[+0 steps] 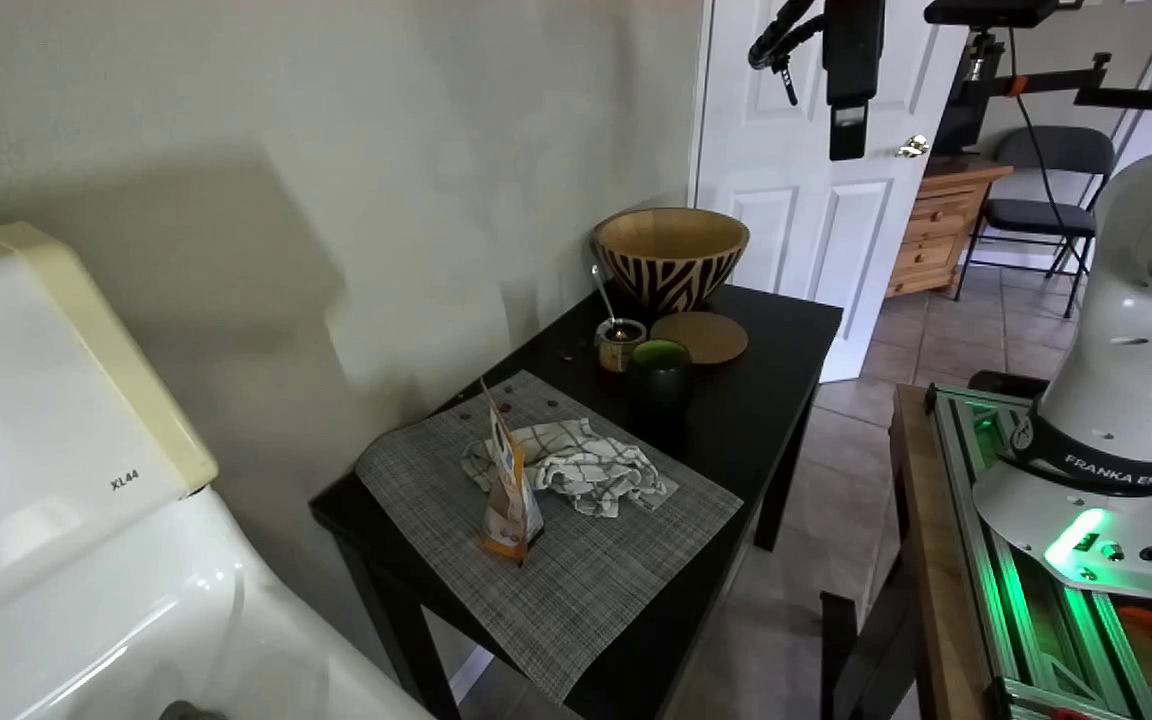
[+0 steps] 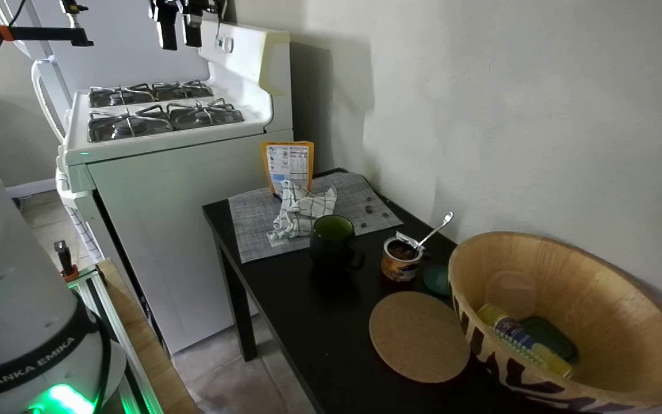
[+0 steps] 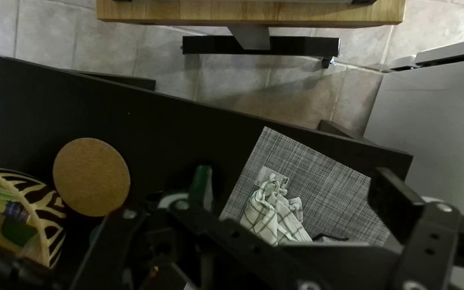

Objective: Use the spoon to transfer a spoonful of contents from the can to the cup

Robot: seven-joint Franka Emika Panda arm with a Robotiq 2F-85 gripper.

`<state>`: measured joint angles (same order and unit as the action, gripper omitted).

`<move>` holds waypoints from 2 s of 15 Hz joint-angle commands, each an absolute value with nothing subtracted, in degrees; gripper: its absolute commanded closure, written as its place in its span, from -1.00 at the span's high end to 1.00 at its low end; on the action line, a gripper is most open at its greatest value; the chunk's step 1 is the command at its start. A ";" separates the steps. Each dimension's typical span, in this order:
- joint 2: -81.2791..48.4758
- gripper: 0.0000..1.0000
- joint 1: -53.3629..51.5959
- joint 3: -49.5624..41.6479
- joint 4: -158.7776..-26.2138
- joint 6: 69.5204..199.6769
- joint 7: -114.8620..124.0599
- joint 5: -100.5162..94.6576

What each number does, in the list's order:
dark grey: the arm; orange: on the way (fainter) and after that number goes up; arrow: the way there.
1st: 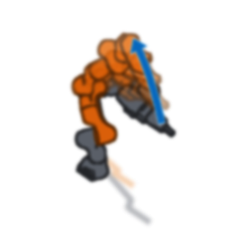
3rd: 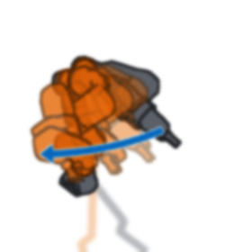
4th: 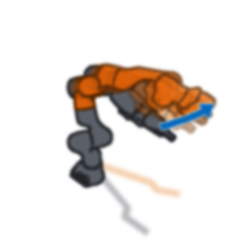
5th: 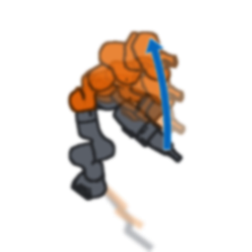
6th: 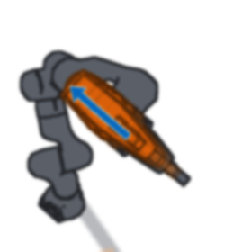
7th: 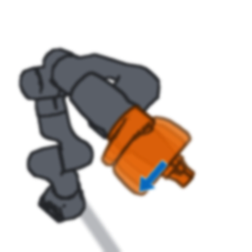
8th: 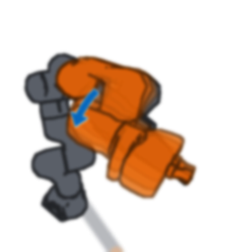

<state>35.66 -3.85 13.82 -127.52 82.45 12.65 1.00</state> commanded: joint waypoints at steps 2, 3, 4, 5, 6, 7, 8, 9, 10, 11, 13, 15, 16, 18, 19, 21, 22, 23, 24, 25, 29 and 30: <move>31.05 1.00 -5.09 4.73 -123.50 81.41 -3.58 0.66; 29.27 1.00 -4.69 2.11 -122.08 81.25 -8.01 0.70; 27.67 1.00 -4.47 -0.28 -120.74 80.60 -12.10 1.09; 24.92 1.00 -3.77 -2.76 -118.52 79.82 -15.35 1.40; 22.73 1.00 -2.79 -4.32 -117.14 79.92 -16.39 1.32; 20.45 1.00 -1.35 -5.33 -115.32 80.52 -15.40 0.38; 18.09 1.00 -0.42 -6.74 -113.66 80.53 -15.47 0.75; 15.12 1.00 0.29 -8.35 -112.09 80.41 -16.63 2.12; 12.44 1.00 1.00 -10.15 -109.41 78.61 -18.19 4.68; 10.06 1.00 1.85 -11.20 -108.05 78.17 -18.47 6.87; 13.87 1.00 2.35 -9.31 -112.26 81.52 -17.78 4.02; 13.27 1.00 2.58 -9.08 -112.22 81.56 -17.97 3.98; 13.65 1.00 2.47 -8.75 -112.25 81.56 -17.94 3.96; 16.34 1.00 1.67 -9.22 -114.57 82.99 -27.06 3.82; 16.45 1.00 1.93 -9.99 -114.91 82.54 -30.83 3.84; 15.60 1.00 2.62 -12.27 -115.26 82.52 -40.05 3.77; 15.10 1.00 2.81 -13.29 -115.43 82.88 -44.27 3.69; 14.05 1.00 3.14 -14.26 -115.32 82.94 -48.68 3.59; 12.62 1.00 3.74 -15.27 -114.36 81.78 -53.26 3.91; 11.37 1.00 4.26 -16.01 -113.87 80.94 -57.29 4.22; 11.40 1.00 5.64 -15.05 -114.20 81.90 -56.49 3.90; 11.92 1.00 5.37 -14.51 -115.10 82.97 -56.36 3.38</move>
<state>11.34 4.38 -16.09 -114.31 82.06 -56.49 3.74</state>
